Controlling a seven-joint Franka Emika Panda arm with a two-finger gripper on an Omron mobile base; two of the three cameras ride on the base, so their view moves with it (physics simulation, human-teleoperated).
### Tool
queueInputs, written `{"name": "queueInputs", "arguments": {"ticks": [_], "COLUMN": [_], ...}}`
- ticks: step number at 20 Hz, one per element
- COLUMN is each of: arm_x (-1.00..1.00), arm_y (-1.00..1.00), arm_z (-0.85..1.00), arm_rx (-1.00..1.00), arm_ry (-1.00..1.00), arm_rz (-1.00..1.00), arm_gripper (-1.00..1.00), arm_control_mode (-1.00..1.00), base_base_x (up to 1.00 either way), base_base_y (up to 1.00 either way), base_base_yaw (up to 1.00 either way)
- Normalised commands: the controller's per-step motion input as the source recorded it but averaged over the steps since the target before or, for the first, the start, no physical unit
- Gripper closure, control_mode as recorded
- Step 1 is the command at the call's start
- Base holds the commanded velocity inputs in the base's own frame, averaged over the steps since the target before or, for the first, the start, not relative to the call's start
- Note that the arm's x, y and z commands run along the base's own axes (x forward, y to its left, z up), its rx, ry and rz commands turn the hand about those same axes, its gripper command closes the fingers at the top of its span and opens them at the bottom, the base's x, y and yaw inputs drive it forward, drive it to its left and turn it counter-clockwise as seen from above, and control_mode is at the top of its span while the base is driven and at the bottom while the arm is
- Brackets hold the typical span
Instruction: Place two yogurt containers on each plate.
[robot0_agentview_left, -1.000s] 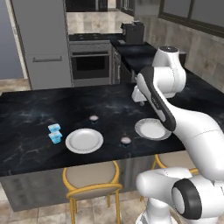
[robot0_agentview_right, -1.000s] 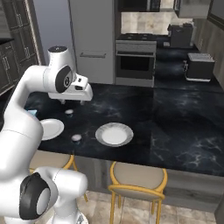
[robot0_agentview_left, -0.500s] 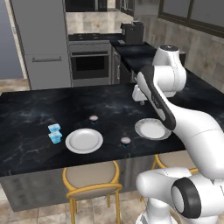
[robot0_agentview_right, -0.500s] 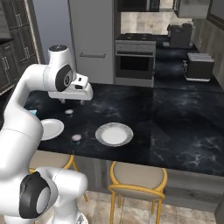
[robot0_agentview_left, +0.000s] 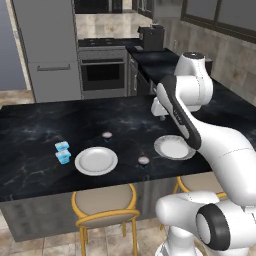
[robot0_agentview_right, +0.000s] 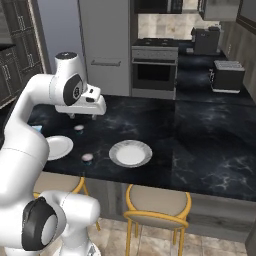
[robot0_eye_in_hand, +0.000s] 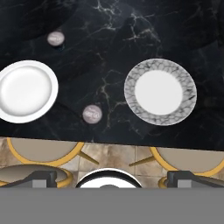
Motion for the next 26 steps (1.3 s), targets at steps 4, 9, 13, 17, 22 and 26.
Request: {"name": "queueInputs", "arguments": {"ticks": [4, 9, 13, 17, 22, 26], "arm_x": [0.00, 0.00, 0.00, 0.00, -0.03, -0.10], "arm_y": [0.00, 0.00, 0.00, 0.00, 0.01, 0.03], "arm_z": [0.00, 0.00, 0.00, 0.00, 0.00, -0.19], "arm_rx": [0.00, 0.00, 0.00, 0.00, 0.00, 0.01], "arm_ry": [0.00, 0.00, 0.00, 0.00, 0.00, 0.19], "arm_rz": [0.00, 0.00, 0.00, 0.00, 0.00, -0.01], "arm_gripper": [-1.00, -1.00, -1.00, -1.00, -1.00, -1.00], "arm_control_mode": [1.00, 1.00, -1.00, -1.00, -1.00, -1.00], "base_base_x": [0.00, 0.00, 0.00, 0.00, 0.00, 0.00], "base_base_y": [0.00, 0.00, 0.00, 0.00, 0.00, 0.00], "base_base_yaw": [0.00, 0.00, 0.00, 0.00, 0.00, 0.00]}}
